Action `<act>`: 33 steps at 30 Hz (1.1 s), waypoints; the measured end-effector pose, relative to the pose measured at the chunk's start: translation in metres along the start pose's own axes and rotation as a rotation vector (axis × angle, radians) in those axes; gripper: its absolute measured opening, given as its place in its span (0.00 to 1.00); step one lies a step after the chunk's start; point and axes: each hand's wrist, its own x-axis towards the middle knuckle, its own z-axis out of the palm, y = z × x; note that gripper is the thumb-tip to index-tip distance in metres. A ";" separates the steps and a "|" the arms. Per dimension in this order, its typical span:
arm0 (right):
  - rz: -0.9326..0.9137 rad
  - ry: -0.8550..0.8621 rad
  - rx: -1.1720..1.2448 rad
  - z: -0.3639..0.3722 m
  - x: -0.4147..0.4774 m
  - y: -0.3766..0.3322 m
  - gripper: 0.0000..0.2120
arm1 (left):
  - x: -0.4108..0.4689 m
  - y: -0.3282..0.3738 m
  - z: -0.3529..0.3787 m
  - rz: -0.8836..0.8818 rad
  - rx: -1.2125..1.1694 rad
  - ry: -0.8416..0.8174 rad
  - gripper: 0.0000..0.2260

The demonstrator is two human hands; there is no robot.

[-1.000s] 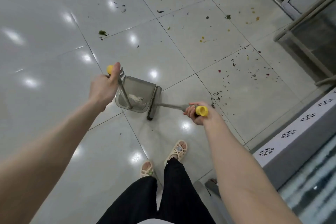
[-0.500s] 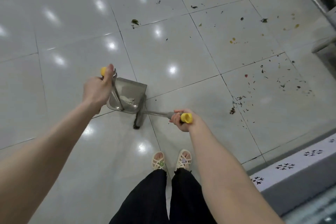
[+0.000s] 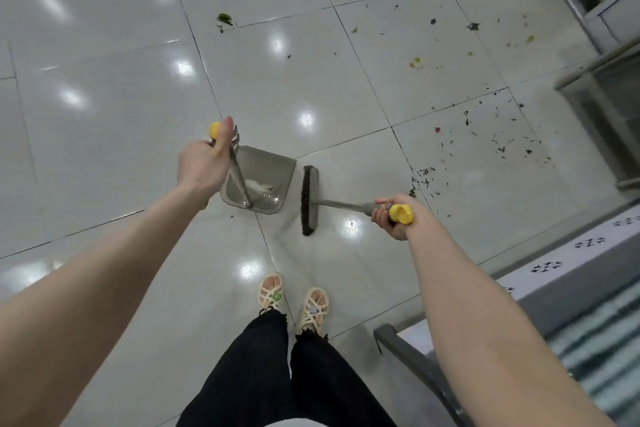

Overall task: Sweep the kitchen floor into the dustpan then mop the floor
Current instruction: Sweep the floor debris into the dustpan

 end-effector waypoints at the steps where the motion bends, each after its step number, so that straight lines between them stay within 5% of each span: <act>1: -0.012 0.022 0.009 -0.015 -0.003 -0.004 0.13 | -0.005 0.003 0.009 0.007 -0.011 -0.007 0.29; 11: -0.092 0.101 -0.040 -0.111 -0.025 -0.029 0.13 | -0.049 0.039 0.090 0.039 -0.055 -0.082 0.29; 23: -0.043 -0.023 0.044 -0.174 -0.043 -0.023 0.11 | -0.074 0.084 0.151 0.115 0.029 -0.131 0.32; 33: -0.161 0.234 -0.083 -0.208 -0.039 -0.080 0.05 | -0.049 0.129 0.205 0.188 0.126 -0.227 0.31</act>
